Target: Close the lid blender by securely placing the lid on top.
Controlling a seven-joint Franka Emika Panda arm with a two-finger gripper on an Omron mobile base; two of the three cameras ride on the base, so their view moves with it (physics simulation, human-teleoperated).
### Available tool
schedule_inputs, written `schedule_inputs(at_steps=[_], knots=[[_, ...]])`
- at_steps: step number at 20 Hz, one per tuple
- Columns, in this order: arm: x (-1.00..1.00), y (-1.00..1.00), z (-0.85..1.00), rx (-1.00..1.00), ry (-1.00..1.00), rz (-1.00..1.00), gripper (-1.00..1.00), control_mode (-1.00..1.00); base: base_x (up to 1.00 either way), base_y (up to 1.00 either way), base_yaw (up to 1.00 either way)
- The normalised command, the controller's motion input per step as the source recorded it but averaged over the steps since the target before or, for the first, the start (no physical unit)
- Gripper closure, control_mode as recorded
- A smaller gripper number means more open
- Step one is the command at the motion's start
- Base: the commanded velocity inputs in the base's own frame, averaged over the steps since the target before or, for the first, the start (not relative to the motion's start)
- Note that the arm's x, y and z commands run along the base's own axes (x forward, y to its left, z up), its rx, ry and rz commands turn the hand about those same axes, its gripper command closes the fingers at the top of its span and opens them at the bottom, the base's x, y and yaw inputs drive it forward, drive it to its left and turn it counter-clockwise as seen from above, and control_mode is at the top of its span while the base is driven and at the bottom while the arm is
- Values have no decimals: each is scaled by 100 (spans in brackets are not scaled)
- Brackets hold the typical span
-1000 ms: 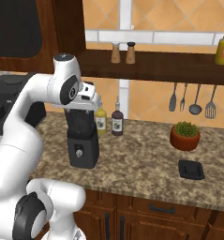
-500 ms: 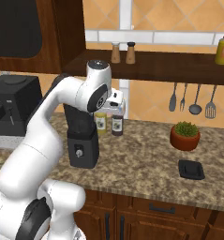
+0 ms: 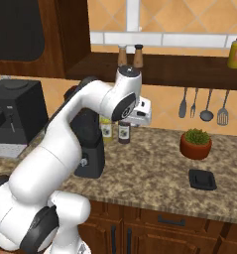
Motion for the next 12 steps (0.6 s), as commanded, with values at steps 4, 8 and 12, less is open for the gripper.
schedule_inputs(at_steps=[4, 8, 12], knots=[[0, -93, -5, 8, 0, -8, -100, -100, 0, 0, 0], [-1, -69, -42, 2, 0, -5, -100, -100, 0, 0, 0], [-2, -31, -79, -6, 5, 0, -100, -100, 0, 0, 0]])
